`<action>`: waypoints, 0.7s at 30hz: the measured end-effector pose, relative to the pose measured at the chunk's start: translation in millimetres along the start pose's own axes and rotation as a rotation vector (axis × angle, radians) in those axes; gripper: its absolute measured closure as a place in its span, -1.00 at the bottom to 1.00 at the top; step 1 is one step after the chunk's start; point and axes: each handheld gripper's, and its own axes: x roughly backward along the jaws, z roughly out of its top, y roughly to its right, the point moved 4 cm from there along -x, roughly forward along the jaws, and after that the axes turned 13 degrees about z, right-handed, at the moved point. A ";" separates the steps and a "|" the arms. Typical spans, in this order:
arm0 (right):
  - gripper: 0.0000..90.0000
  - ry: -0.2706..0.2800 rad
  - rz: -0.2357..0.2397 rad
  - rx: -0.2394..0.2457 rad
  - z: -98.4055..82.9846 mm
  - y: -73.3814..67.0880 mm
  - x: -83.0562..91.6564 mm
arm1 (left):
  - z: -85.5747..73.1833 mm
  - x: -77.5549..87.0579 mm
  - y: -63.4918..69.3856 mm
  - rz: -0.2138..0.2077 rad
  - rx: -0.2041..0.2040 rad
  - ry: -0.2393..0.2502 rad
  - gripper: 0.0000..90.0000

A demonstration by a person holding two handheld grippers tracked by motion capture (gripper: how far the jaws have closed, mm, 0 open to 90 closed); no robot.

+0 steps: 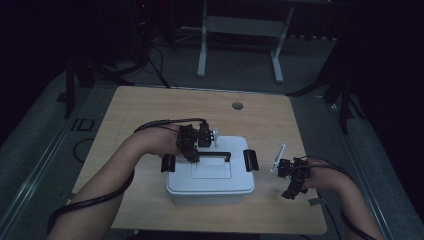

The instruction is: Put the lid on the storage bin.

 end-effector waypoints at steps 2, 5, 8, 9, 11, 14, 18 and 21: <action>-0.68 -0.001 0.000 -0.005 0.4 0.3 -0.3 | 0.5 1.6 0.3 -0.006 -0.002 0.001 0.85; -0.67 0.003 0.001 -0.003 2.2 -0.1 0.0 | -0.7 3.0 -0.9 -0.012 0.006 0.015 0.85; -0.67 -0.003 0.001 0.004 3.6 -0.1 -1.0 | -4.0 4.8 -1.9 -0.020 0.022 0.030 0.85; -0.67 -0.004 0.002 0.003 4.0 -0.2 -1.3 | -5.2 5.1 -1.8 -0.020 0.025 0.036 0.85; -0.67 -0.005 0.003 0.004 4.6 0.1 -1.7 | -7.9 3.5 -3.1 -0.021 0.027 0.032 0.85; -0.67 -0.008 -0.001 0.004 5.6 0.0 -1.2 | -12.1 -0.7 -5.1 -0.004 0.035 0.020 0.84; -0.67 -0.008 0.000 0.007 6.1 -0.4 -0.8 | -17.5 -3.3 -8.7 -0.020 0.059 0.037 0.83; -0.67 -0.006 0.003 0.008 6.2 -0.5 -1.5 | -20.0 -3.5 -8.1 -0.012 0.058 0.048 0.84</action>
